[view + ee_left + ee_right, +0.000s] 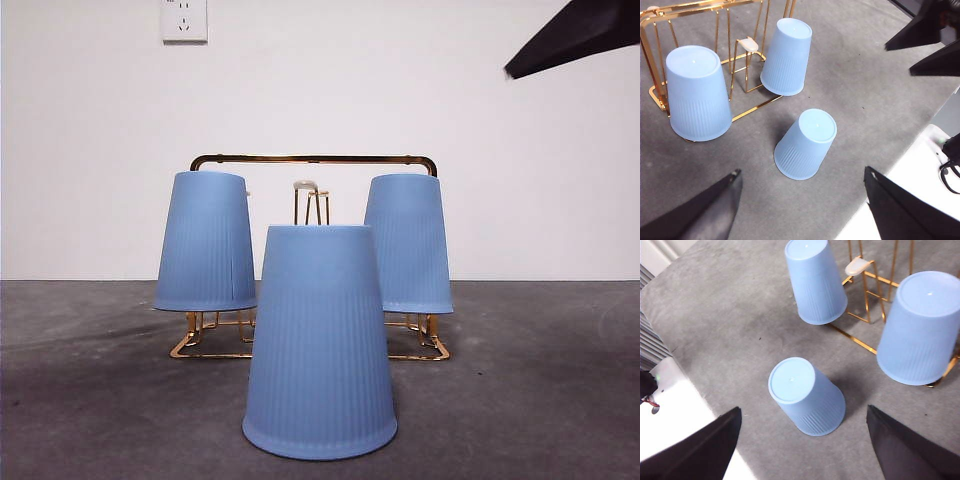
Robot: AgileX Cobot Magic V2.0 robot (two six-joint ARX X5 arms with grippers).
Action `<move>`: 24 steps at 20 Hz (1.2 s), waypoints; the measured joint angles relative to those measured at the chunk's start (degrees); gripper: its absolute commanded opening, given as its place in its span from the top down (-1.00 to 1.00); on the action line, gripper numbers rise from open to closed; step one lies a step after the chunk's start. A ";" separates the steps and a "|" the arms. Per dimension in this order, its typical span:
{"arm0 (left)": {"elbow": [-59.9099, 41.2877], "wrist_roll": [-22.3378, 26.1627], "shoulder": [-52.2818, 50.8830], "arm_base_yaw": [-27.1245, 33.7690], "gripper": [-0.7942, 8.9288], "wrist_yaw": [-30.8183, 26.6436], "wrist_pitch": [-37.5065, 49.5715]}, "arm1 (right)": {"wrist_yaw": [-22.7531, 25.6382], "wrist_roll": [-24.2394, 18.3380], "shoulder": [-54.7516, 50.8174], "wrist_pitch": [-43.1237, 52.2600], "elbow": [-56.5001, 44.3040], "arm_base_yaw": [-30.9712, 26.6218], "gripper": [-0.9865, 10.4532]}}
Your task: Pick the top cup and place it on cupholder, pick up the mid cup and place it on cupholder, last pick the bottom cup and place it on cupholder.
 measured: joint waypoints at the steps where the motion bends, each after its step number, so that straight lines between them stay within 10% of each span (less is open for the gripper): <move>1: 0.00 0.00 0.00 0.00 0.07 0.00 0.00 | -0.04 0.26 1.31 0.22 0.13 0.85 0.12; 24: 0.00 -0.15 0.00 0.00 0.07 0.00 -0.02 | 10.58 -2.93 33.18 3.41 10.36 13.33 0.02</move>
